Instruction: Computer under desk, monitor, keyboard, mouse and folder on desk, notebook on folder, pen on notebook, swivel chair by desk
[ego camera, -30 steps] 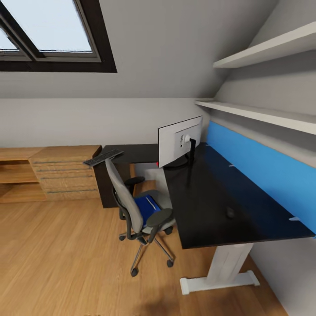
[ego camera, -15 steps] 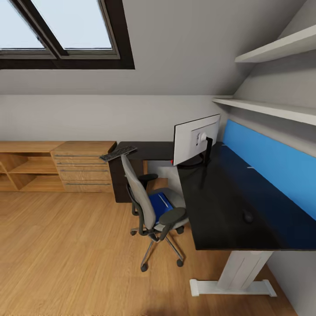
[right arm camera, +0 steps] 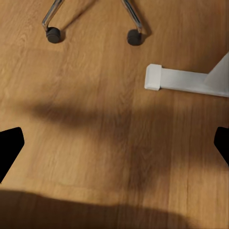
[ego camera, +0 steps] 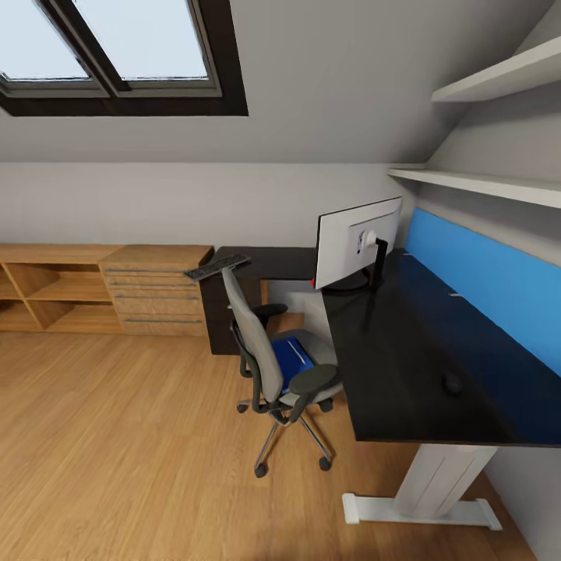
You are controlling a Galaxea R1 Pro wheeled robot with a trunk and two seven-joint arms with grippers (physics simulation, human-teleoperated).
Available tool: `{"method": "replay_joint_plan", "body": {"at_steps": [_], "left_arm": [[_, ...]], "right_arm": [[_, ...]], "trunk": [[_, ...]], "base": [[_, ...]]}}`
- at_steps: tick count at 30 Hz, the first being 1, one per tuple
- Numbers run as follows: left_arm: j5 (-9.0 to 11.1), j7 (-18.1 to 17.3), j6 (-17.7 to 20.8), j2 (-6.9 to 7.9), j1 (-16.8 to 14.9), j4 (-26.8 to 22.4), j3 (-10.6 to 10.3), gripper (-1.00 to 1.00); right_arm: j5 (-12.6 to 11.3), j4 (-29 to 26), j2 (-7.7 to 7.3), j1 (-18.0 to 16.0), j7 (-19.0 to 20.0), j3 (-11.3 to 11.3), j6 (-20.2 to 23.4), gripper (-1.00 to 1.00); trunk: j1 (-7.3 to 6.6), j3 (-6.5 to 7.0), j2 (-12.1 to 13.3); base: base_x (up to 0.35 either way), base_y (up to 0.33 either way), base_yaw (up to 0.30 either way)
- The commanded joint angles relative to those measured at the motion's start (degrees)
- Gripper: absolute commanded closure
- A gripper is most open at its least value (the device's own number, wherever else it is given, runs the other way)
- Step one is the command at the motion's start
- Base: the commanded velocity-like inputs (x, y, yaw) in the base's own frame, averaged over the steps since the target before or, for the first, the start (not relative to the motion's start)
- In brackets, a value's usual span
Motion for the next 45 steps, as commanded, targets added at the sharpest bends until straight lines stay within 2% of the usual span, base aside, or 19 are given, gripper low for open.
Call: {"method": "replay_joint_plan", "body": {"at_steps": [1, 17, 25, 30, 45], "left_arm": [[0.5, 0.3, -0.1, 0.01, 0.0, 0.0, -0.2, -1.0], [0.3, 1.2, 0.3, -0.08, 0.0, -0.1, -0.2, -1.0], [0.0, 1.3, 0.3, -1.88, 0.0, -0.1, -0.4, -1.0], [0.0, 1.2, 0.5, -2.12, 0.0, 0.0, -0.6, -1.0], [0.0, 1.3, 1.4, -2.16, 0.0, 0.0, -0.7, -1.0]], "right_arm": [[0.2, 0.0, -0.03, 0.0, 0.0, 0.0, -0.2, -1.0], [0.2, 0.1, -0.65, 0.0, 0.0, 0.0, -0.2, -1.0], [0.2, 0.1, -0.67, 0.0, 0.1, 0.0, -0.2, -1.0], [0.2, 0.1, -0.73, 0.0, 0.1, 0.0, -0.2, -1.0], [0.3, 0.1, -0.84, 0.0, 0.0, 0.0, -0.2, -1.0]], "trunk": [[0.23, -0.24, -0.4], [3.74, -3.12, -6.9], [5.5, -4.56, -10.1], [5.5, -4.56, -10.1], [5.5, -4.56, -10.1]], "base": [[0.0, 0.0, 0.003], [0.0, 0.0, 0.0], [0.0, 0.001, 0.0], [0.0, 0.139, 0.0], [-0.053, 0.328, 0.0]]}}
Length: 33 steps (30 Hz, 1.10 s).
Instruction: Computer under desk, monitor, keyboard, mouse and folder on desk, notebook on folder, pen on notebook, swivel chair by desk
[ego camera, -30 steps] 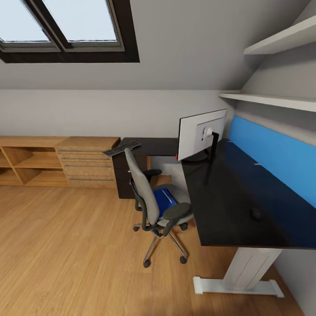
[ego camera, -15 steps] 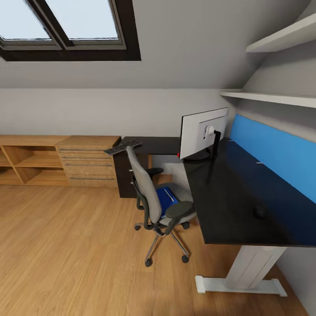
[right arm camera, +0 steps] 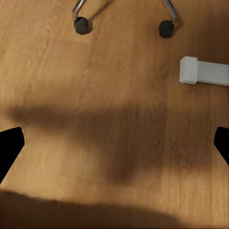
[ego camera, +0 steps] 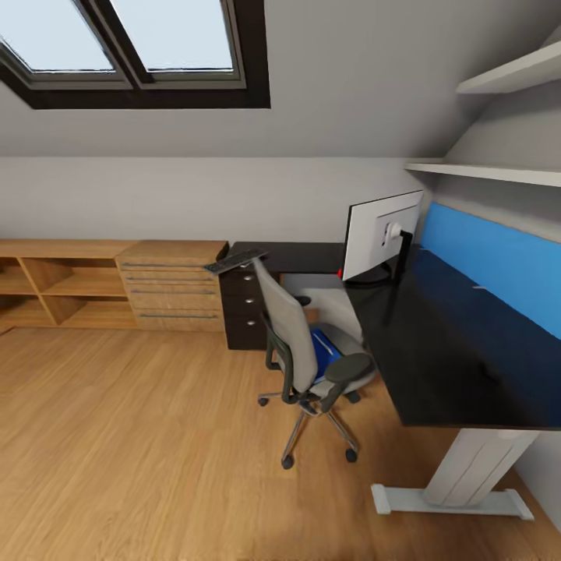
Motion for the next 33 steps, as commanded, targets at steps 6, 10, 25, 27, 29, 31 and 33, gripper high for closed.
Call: {"method": "replay_joint_plan", "body": {"at_steps": [6, 10, 25, 27, 29, 31, 33], "left_arm": [[0.6, 0.7, -0.9, -0.33, -0.1, -0.1, -0.1, -1.0], [0.6, 2.0, -0.9, -0.53, 0.0, -0.1, -0.1, -1.0], [-0.2, 2.6, -0.8, -0.6, 0.0, 0.1, -0.5, -1.0], [-0.2, 2.6, -0.8, -0.6, 0.0, 0.2, -0.5, -1.0], [-0.2, 2.6, -0.8, -0.56, 0.0, 0.2, -0.5, -1.0], [-0.2, 2.6, -0.6, -0.54, 0.0, 0.2, -0.5, -1.0], [-0.2, 2.6, -0.4, -0.52, 0.0, 0.3, -0.5, -1.0]], "right_arm": [[0.3, 0.1, 0.07, 0.0, 0.0, -0.1, -0.2, -1.0], [0.3, 0.1, 0.07, 0.0, 0.0, -0.1, -0.2, -1.0], [0.3, 0.2, 0.09, 0.0, -0.1, -0.1, -0.1, -1.0], [0.3, 0.2, 0.09, 0.0, -0.1, -0.1, -0.1, -1.0], [0.3, 0.2, 0.09, 0.0, -0.1, -0.1, -0.1, -1.0], [0.3, 0.2, 0.09, 0.0, -0.1, -0.1, -0.1, -1.0], [0.3, 0.2, 0.09, 0.0, -0.1, -0.1, -0.1, -1.0]], "trunk": [[0.64, -0.59, -1.2], [1.52, -1.31, -2.8], [4.81, -4.0, -8.9], [5.25, -4.36, -9.7], [5.69, -4.72, -10.5], [6.13, -5.08, -11.3], [6.57, -5.44, -12.1]], "base": [[-0.163, 0.272, 0.0], [-0.041, 0.07, 0.0], [-0.003, 0.005, 0.0], [0.0, 0.0, 0.0], [0.0, 0.0, 0.0], [0.0, 0.0, 0.0], [0.0, 0.0, 0.0]]}}
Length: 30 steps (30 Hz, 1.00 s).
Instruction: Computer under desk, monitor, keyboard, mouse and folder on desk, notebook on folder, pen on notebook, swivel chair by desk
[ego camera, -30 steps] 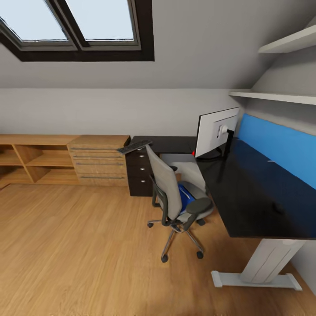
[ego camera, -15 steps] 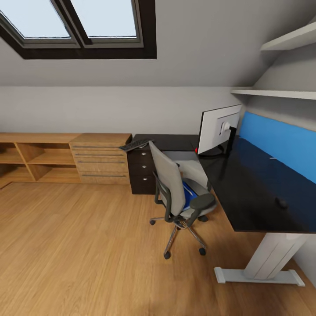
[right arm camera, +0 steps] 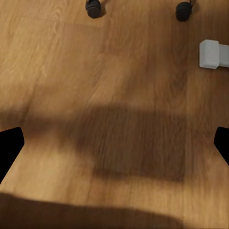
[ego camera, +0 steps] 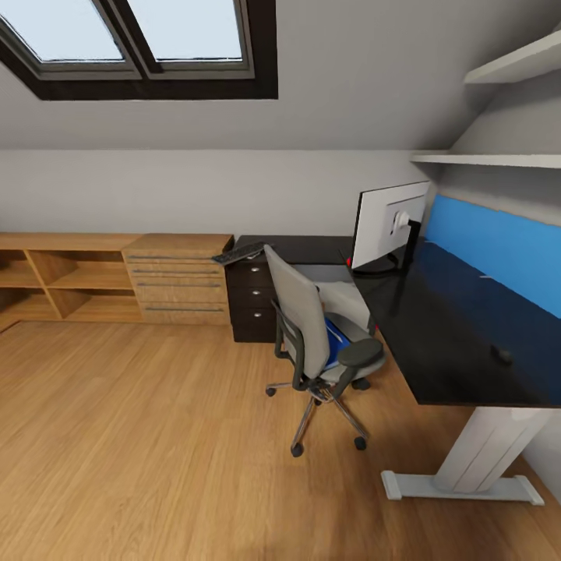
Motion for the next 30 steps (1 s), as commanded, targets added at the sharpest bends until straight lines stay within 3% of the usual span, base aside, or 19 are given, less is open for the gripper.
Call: {"method": "replay_joint_plan", "body": {"at_steps": [1, 13, 30], "left_arm": [[0.6, 0.0, -0.2, 0.01, 0.0, 0.0, -0.2, -1.0], [0.6, 3.1, -0.3, 0.01, 0.0, 0.0, -0.2, -1.0], [0.7, 3.2, 0.0, 0.19, 0.0, 0.1, -0.1, -1.0]], "right_arm": [[0.2, 0.0, 0.0, 0.0, 0.0, 0.0, -0.1, -1.0], [0.0, -0.2, -0.09, 0.0, 0.0, -0.2, -0.2, -1.0], [0.0, -0.1, -0.09, 0.0, 0.0, -0.3, -0.1, -1.0]], "trunk": [[0.22, -0.24, -0.4], [2.86, -2.39, -5.3], [6.59, -5.44, -12.1]], "base": [[0.0, 0.0, 0.0], [0.0, 0.0, 0.0], [0.0, 0.0, 0.0]]}}
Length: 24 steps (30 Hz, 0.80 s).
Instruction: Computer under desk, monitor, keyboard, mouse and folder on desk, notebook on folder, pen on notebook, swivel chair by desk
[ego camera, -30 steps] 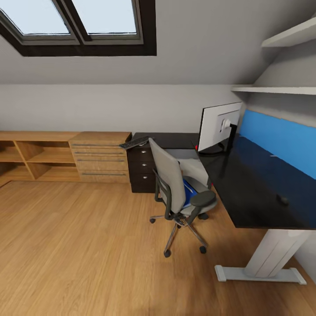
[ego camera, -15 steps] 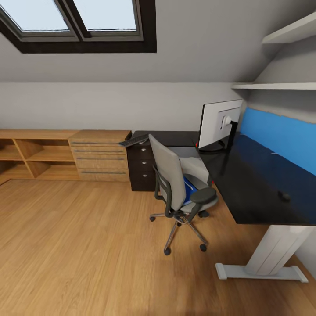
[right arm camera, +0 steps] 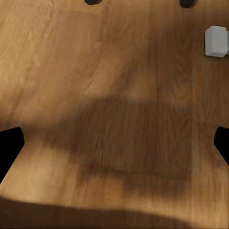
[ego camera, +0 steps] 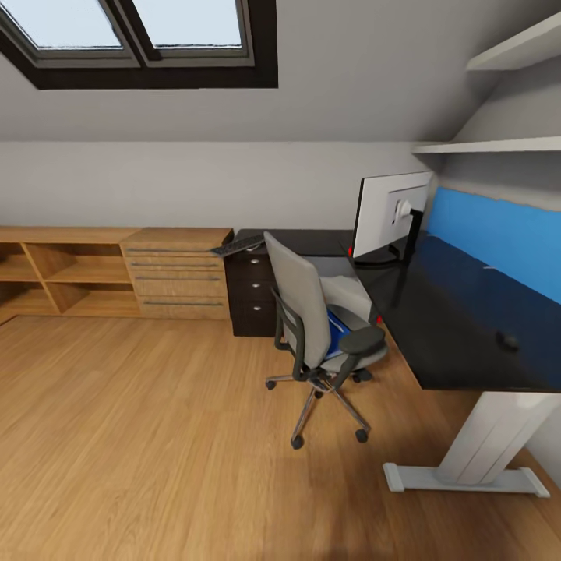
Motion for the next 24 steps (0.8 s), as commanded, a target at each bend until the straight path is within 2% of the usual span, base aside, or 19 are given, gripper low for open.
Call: {"method": "replay_joint_plan", "body": {"at_steps": [1, 4, 6, 9, 11, 15, 24], "left_arm": [[0.6, 0.0, -0.2, 0.01, 0.0, 0.0, -0.2, -1.0], [0.6, 0.0, -0.2, -0.05, 0.0, 0.0, -0.2, -1.0], [0.6, -0.3, -0.7, -0.71, 0.0, 0.7, -0.9, -1.0], [0.6, -0.2, -0.6, -1.48, 0.0, 1.6, -1.0, -1.0], [0.6, -0.1, -0.6, -1.84, 0.0, 1.7, -0.5, -1.0], [0.6, 0.0, -0.6, -2.6, 0.0, 1.5, -0.1, -1.0], [0.6, 0.0, -0.6, -2.79, 0.0, 1.5, -0.1, -1.0]], "right_arm": [[0.2, 0.0, 0.0, 0.0, 0.0, 0.0, -0.2, -1.0], [0.3, -0.1, -0.03, 0.0, 0.0, 0.0, -0.2, -1.0], [-0.4, 0.5, -0.67, -0.7, -0.7, 0.6, -0.4, -1.0], [-1.4, 1.5, -0.47, -1.6, -1.7, 1.4, -0.4, -1.0], [-0.9, 2.1, -0.07, -1.3, -2.3, 0.7, -0.4, -1.0], [-0.2, 3.1, -0.26, -1.1, -1.0, -0.1, -0.3, -1.0], [-0.1, 4.3, -0.35, -1.1, 0.3, -0.3, -0.5, -1.0]], "trunk": [[0.22, -0.24, -0.4], [0.88, -0.78, -1.6], [1.31, -1.13, -2.4], [1.97, -1.67, -3.6], [2.41, -2.03, -4.4], [3.29, -2.74, -6.0], [5.26, -4.36, -9.6]], "base": [[0.0, 0.0, 0.0], [0.0, 0.0, 0.0], [0.0, 0.0, 0.0], [0.0, 0.0, 0.0], [0.0, 0.0, 0.0], [0.0, 0.0, 0.0], [0.0, 0.0, 0.0]]}}
